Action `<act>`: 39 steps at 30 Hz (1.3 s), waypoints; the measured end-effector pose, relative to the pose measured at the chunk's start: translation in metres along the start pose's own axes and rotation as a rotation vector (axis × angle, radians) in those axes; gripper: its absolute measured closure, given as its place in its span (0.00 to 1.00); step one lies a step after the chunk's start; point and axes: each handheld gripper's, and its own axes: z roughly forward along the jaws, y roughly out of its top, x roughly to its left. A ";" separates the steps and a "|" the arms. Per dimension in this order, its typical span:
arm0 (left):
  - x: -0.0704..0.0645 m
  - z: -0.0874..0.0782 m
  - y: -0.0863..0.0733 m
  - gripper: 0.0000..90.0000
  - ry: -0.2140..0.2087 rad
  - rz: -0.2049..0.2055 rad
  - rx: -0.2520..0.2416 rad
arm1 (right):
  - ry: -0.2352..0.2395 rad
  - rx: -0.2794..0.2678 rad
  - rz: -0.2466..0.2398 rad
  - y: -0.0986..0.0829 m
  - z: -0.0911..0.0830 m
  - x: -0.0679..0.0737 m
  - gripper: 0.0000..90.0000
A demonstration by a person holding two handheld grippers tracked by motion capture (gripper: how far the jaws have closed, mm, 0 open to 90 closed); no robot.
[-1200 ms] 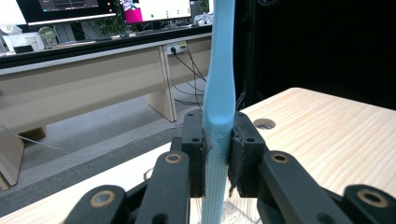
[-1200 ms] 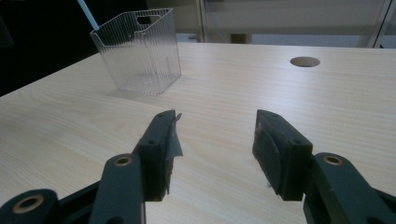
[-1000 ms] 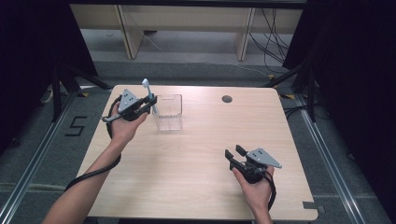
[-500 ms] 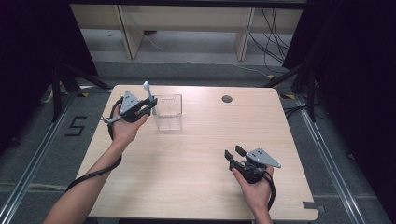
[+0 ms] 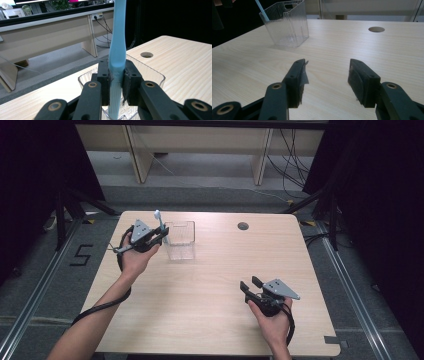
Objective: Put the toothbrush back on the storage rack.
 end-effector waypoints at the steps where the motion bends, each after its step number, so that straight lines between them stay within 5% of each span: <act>1: 0.000 0.000 0.000 0.86 0.000 0.003 0.002 | -0.008 0.001 -0.004 0.000 0.000 0.000 0.54; 8: -0.001 0.003 -0.004 0.86 0.000 0.007 0.019 | -0.009 0.008 -0.018 0.000 -0.001 -0.002 0.54; 13: -0.001 0.004 -0.008 0.86 -0.004 -0.008 0.029 | -0.012 0.013 0.023 -0.001 -0.001 0.001 0.54; 17: 0.001 0.005 -0.012 0.86 -0.003 -0.017 0.036 | -0.014 0.007 -0.021 -0.001 0.000 -0.002 0.54; 19: 0.001 0.005 -0.013 0.86 -0.003 -0.012 0.042 | -0.008 0.018 0.018 -0.001 0.000 0.000 0.54; 39: 0.001 0.008 -0.022 0.86 -0.001 -0.016 0.053 | 0.001 0.014 0.005 -0.003 0.002 -0.001 0.53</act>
